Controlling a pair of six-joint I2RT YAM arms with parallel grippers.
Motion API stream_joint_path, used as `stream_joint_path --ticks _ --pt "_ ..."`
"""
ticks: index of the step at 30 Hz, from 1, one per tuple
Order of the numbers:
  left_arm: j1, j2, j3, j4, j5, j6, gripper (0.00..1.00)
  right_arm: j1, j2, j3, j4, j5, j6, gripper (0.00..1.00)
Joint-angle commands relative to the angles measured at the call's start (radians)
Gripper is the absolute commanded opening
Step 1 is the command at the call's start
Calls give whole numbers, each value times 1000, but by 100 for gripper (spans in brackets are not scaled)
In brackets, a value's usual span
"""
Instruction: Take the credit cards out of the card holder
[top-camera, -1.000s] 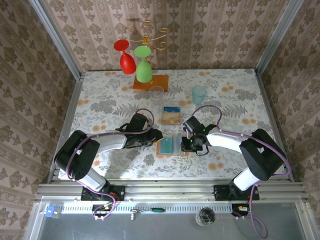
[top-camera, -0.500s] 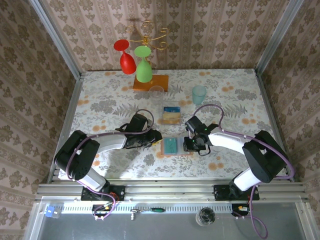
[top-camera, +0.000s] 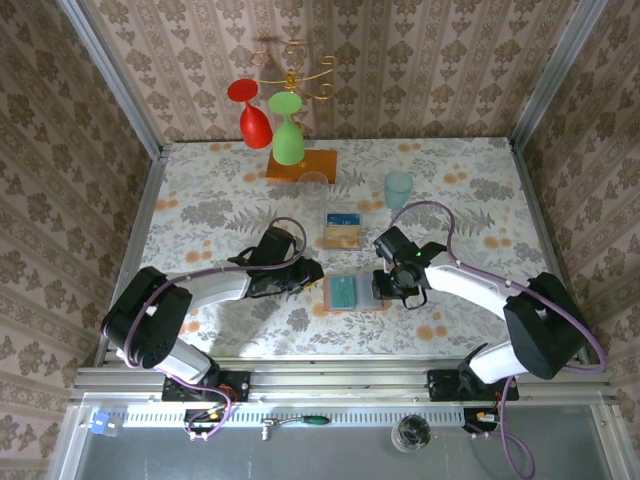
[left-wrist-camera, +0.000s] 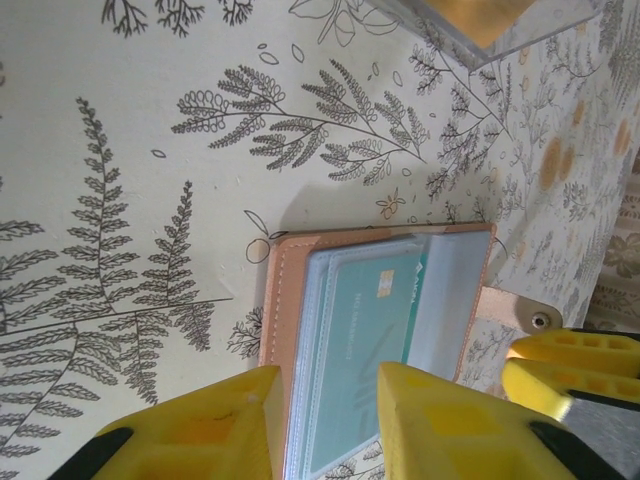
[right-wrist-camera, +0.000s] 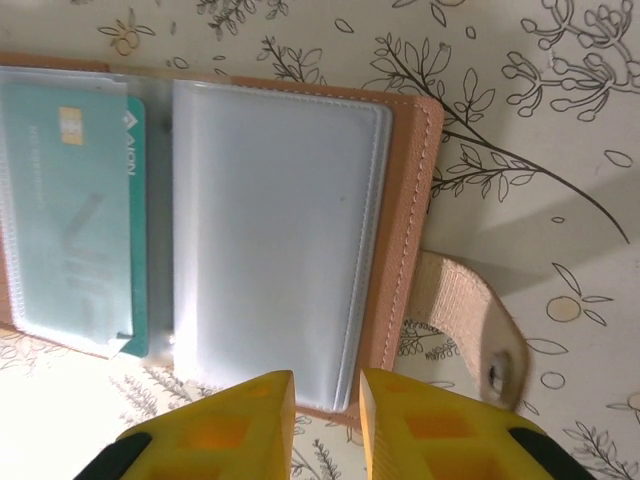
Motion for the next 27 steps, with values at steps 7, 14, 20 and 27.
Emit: stream_joint_path --ticks 7,14,20,27 --pt "-31 0 10 -18 -9 16 28 -4 -81 10 71 -106 53 24" --pt "-44 29 15 -5 -12 26 25 -4 18 7 225 -258 124 22" --pt "-51 48 -2 24 -10 19 25 -13 112 27 255 -268 120 21" --pt "-47 54 2 19 -12 23 25 -28 148 25 267 -246 101 20"
